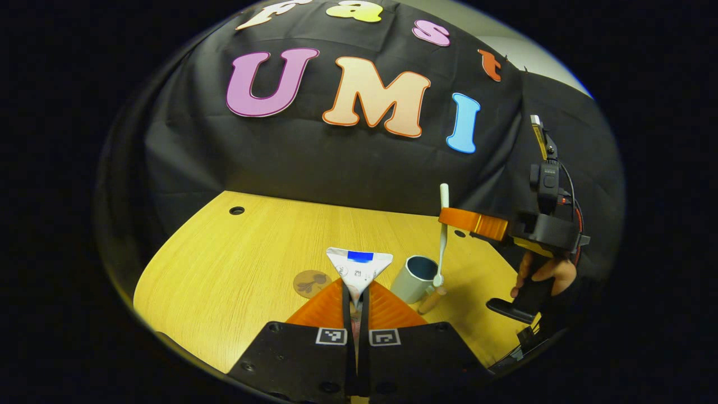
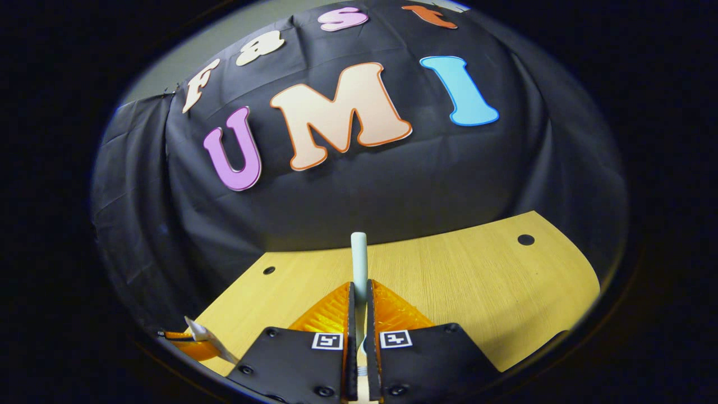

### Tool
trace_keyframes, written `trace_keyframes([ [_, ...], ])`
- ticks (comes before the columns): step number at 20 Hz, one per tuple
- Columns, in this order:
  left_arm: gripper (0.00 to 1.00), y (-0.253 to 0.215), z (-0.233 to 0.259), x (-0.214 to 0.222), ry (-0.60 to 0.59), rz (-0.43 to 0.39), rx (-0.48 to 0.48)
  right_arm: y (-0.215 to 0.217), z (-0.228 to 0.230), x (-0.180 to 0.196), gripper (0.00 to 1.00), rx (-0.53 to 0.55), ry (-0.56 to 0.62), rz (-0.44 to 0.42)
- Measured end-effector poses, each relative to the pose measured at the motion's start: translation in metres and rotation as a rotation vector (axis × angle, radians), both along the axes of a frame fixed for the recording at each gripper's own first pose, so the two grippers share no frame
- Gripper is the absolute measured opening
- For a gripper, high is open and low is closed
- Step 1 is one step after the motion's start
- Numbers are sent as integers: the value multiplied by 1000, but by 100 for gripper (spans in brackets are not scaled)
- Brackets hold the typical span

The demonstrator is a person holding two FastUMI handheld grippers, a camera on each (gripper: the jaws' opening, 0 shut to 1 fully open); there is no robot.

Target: Put the toothbrush and toothpaste on the desktop into the cup, then pick up the cup and place it on the coaster on the desktop.

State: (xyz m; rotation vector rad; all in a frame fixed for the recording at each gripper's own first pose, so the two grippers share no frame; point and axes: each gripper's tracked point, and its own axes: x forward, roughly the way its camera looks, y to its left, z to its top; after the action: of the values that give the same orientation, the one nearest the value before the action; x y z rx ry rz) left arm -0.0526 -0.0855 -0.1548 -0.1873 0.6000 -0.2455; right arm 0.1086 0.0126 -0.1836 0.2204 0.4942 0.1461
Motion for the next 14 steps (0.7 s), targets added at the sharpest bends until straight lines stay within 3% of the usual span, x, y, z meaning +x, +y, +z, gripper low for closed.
trace_keyframes([
  [6,0,3,4,-1,-6,10,21,-12,-22,27,9,-10,10,-56],
  [12,0,4,5,1,-10,19,27,-17,-33,26,12,-88,16,-58],
  [14,0,2,5,3,-8,11,31,-17,-37,21,7,-97,24,-49],
])
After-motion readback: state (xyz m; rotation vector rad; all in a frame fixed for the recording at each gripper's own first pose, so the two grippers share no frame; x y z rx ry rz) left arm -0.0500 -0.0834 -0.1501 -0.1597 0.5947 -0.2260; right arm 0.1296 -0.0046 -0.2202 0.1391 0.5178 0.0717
